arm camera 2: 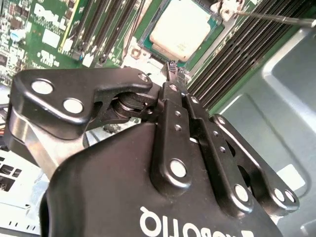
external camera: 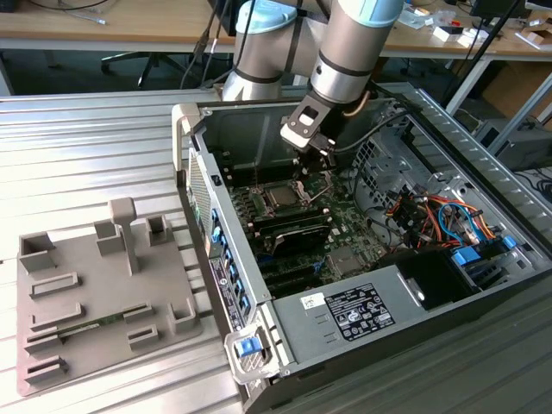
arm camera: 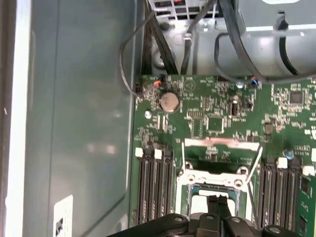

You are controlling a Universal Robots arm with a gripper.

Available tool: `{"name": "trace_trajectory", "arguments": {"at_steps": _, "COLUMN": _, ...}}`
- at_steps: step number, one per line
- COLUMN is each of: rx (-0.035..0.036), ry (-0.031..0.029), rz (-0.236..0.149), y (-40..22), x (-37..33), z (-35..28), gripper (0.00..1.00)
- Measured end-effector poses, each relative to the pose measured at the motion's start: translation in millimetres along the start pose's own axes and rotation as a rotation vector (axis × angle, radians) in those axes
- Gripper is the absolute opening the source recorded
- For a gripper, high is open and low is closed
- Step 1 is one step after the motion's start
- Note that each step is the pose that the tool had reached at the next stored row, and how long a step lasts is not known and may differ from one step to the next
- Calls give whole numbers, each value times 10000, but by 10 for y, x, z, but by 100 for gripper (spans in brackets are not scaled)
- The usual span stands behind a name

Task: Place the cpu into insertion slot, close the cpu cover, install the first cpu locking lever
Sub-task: 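Place the cpu into insertion slot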

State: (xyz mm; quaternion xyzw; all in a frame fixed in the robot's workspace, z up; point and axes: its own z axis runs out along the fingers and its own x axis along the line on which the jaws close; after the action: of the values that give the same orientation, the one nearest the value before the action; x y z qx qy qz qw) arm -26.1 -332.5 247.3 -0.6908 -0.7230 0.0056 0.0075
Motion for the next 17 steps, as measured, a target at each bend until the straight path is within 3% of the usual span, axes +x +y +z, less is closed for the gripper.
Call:
{"name": "trace_trajectory", "arguments": {"at_steps": 13, "rx": 201, "ry": 13, "rz": 1, "y": 293, "x": -13, "z": -112, "gripper": 11}}
{"name": "trace_trajectory", "arguments": {"at_steps": 17, "rx": 313, "ry": 16, "rz": 3, "y": 433, "x": -19, "z": -139, "gripper": 11}}
